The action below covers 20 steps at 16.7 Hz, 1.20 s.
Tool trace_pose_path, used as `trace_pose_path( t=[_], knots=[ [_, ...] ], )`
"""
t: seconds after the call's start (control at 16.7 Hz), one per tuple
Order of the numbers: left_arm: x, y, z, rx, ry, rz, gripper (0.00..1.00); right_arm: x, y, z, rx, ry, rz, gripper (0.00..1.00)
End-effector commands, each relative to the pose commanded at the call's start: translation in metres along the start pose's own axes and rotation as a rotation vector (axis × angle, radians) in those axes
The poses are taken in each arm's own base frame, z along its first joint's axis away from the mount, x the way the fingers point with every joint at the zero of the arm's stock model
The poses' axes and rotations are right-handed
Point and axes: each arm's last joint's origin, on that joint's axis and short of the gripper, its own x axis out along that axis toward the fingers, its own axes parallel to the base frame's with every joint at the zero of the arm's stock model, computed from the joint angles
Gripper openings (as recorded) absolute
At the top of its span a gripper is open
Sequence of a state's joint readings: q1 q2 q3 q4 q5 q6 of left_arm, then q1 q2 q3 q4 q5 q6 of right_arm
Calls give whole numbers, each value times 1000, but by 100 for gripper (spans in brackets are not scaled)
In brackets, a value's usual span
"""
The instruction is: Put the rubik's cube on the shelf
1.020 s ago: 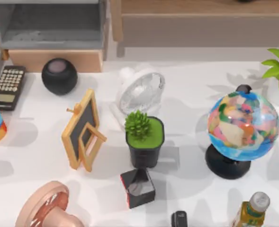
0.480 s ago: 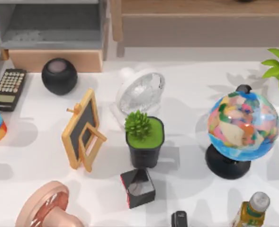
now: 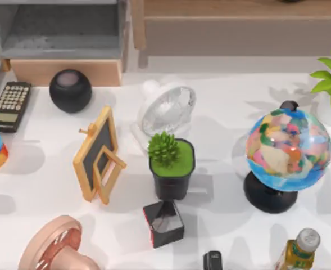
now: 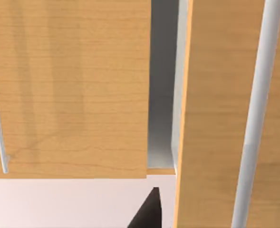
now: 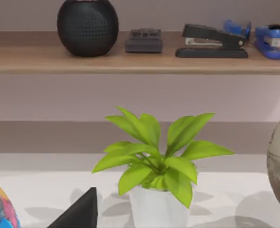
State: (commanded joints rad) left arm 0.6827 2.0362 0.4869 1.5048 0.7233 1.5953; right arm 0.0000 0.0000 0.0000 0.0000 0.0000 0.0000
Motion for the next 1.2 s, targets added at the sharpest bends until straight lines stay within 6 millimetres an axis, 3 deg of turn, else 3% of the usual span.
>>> trace_pose_path(
  t=[0.12, 0.66, 0.96, 1.2],
  knots=[
    [0, 0, 0, 0, 0, 0, 100, 0, 0, 0, 0, 0, 0, 100],
    [0, 0, 0, 2, -1, 2, 100, 0, 0, 0, 0, 0, 0, 100],
    [-19, 0, 0, 1, -1, 1, 100, 0, 0, 0, 0, 0, 0, 100],
    [-18, -1, 1, -1, -4, -2, 100, 0, 0, 0, 0, 0, 0, 100]
  ],
)
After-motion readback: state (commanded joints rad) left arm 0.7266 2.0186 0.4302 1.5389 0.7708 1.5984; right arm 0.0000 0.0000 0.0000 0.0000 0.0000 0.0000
